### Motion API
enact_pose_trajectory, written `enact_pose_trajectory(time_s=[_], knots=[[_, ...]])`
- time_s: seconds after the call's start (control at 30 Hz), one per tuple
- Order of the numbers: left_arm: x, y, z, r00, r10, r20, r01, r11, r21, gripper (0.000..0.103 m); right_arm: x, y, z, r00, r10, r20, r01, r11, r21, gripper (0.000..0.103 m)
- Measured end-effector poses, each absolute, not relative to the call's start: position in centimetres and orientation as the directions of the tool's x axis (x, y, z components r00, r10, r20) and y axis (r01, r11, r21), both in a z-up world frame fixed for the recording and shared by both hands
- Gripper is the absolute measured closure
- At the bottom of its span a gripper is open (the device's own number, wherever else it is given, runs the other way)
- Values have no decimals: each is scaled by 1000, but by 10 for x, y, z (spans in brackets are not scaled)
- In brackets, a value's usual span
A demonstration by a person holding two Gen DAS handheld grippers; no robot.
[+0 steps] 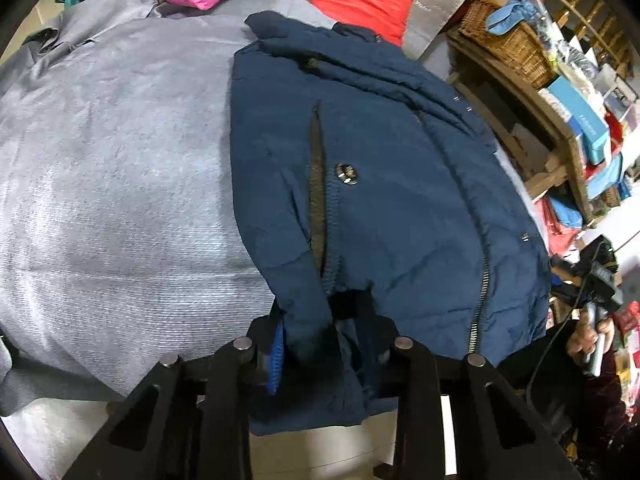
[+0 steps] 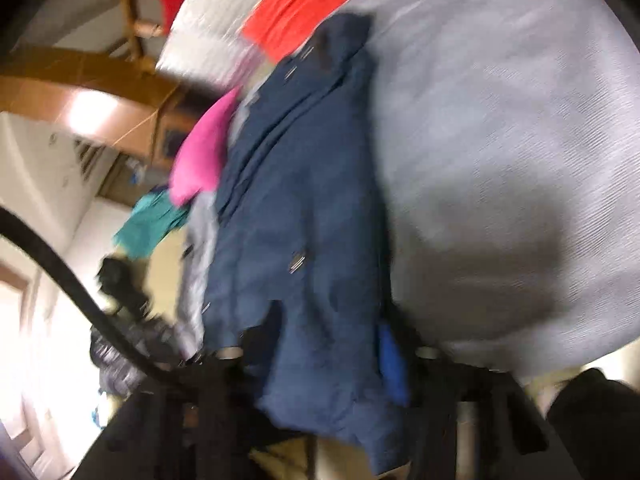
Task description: Fold large clothes
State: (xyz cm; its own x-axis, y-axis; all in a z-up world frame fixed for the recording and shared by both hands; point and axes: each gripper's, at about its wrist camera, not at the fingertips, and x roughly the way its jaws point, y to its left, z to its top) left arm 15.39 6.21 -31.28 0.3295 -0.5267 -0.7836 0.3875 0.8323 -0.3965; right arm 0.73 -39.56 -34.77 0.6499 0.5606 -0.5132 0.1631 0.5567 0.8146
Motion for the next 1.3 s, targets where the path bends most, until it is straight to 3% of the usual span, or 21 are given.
enact_pose_trajectory(time_s=[0.1,0.17,0.2,0.3,0.33,0.37,0.4,0.47,0.57,0.67,0.73,0.77,0.87,0.97,1.03,1.1,1.13,1.17,1.23,1.3], knots=[[153,60,-309,334,-539,-774,405,823,-398,69,12,-375,-346,623,537,-569,138,640,756,59],[157,56,-315,317,-518,-795,393,834,-387,48,16,-375,-351,612,514,-601,175,654,736,57],[157,54,-319,304,-509,-805,393,837,-381,47,17,-375,-356,598,489,-635,210,669,713,55],[154,47,-319,308,-498,-811,420,836,-353,48,20,-364,-358,577,477,-663,186,713,676,54],[153,46,-317,311,-505,-805,426,831,-357,55,20,-359,-354,575,473,-667,161,734,660,55],[153,46,-316,316,-508,-801,430,830,-357,69,19,-356,-352,581,470,-665,149,741,654,64],[153,47,-315,322,-508,-799,428,831,-356,74,19,-355,-351,589,475,-654,136,740,659,71],[151,55,-314,323,-523,-789,419,826,-376,81,15,-352,-343,611,493,-619,89,735,672,73],[151,55,-310,330,-532,-780,429,821,-378,81,16,-355,-338,630,509,-587,65,719,692,72],[156,54,-319,294,-522,-801,399,828,-393,65,23,-356,-359,566,520,-640,150,698,700,59],[156,50,-320,297,-518,-802,414,827,-381,65,25,-350,-361,557,511,-655,134,724,677,58],[154,47,-318,305,-519,-798,429,823,-372,68,23,-347,-357,556,506,-659,109,742,662,58],[150,47,-312,322,-534,-782,453,812,-368,83,16,-344,-342,596,531,-603,41,729,683,77],[146,48,-307,324,-555,-766,464,799,-382,85,10,-338,-331,622,550,-557,-1,712,702,78],[140,50,-303,330,-557,-762,481,794,-372,84,13,-334,-338,592,552,-587,16,720,693,78],[140,51,-310,321,-510,-798,450,824,-345,71,19,-336,-351,553,550,-626,70,717,693,70],[146,46,-316,295,-497,-816,437,830,-348,56,22,-337,-356,539,558,-631,92,706,702,65],[149,43,-322,269,-489,-830,434,830,-349,54,25,-337,-361,527,569,-632,94,699,708,63],[148,36,-323,281,-469,-837,458,832,-312,55,28,-333,-360,520,563,-642,83,716,694,63],[145,35,-317,302,-480,-824,478,824,-304,72,26,-330,-353,538,554,-636,54,730,681,73]])
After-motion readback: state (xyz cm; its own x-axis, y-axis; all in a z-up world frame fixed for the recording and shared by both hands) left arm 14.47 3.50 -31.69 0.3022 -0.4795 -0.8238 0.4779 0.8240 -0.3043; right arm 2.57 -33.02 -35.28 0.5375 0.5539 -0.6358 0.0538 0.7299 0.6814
